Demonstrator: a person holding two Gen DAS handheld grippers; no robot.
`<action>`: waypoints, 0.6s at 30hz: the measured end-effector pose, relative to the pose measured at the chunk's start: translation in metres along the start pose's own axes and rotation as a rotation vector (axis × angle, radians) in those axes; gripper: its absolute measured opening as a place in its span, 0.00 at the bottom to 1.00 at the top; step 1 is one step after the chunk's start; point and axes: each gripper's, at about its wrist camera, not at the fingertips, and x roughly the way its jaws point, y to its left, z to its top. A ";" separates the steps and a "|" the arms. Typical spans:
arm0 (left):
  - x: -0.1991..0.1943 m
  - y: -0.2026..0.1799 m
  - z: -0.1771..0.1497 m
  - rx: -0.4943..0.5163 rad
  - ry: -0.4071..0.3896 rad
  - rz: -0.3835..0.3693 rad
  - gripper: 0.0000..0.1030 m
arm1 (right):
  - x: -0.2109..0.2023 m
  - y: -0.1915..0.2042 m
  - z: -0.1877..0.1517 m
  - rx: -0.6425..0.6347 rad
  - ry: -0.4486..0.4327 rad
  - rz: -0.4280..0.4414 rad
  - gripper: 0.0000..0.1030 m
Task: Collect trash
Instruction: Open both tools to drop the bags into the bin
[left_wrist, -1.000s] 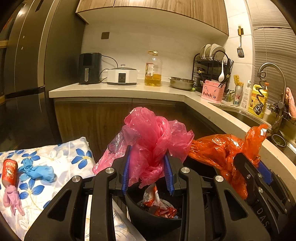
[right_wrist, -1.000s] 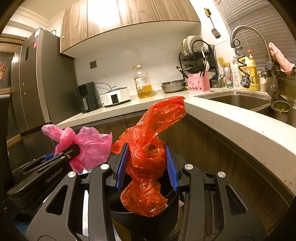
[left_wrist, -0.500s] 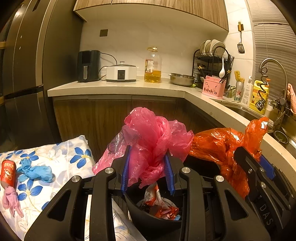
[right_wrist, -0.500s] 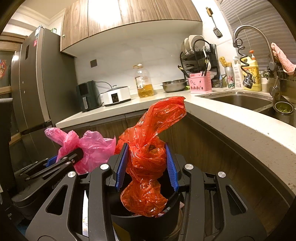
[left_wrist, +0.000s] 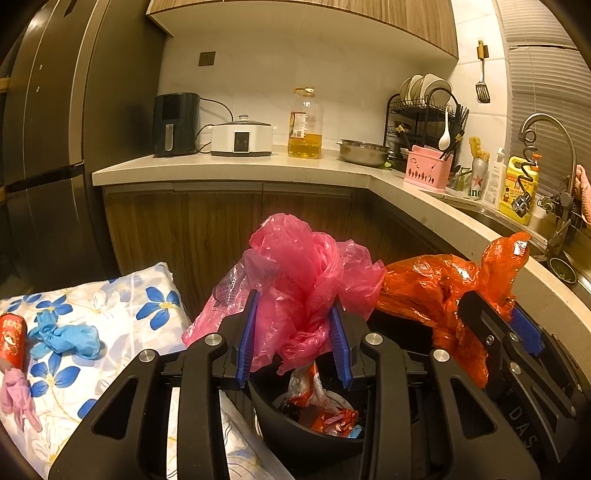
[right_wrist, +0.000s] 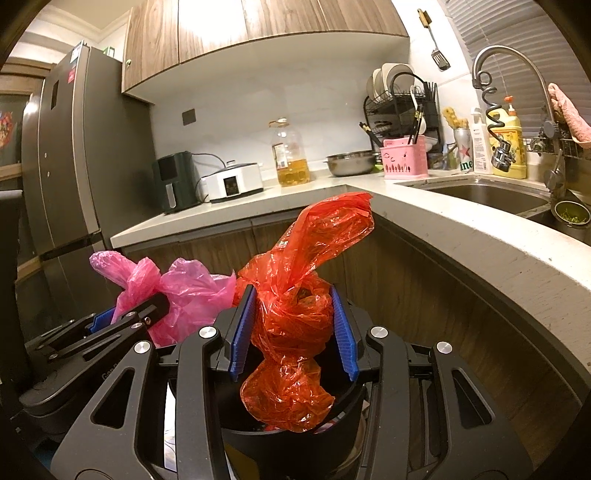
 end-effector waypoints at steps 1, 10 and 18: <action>0.000 0.000 0.000 0.000 0.002 -0.002 0.34 | 0.001 0.000 0.000 -0.001 0.002 0.000 0.39; 0.003 0.006 -0.004 -0.005 0.012 -0.006 0.53 | 0.007 -0.003 0.000 0.002 0.016 0.002 0.52; -0.008 0.023 -0.006 -0.050 -0.001 0.036 0.74 | -0.003 -0.007 -0.001 0.015 0.007 -0.014 0.65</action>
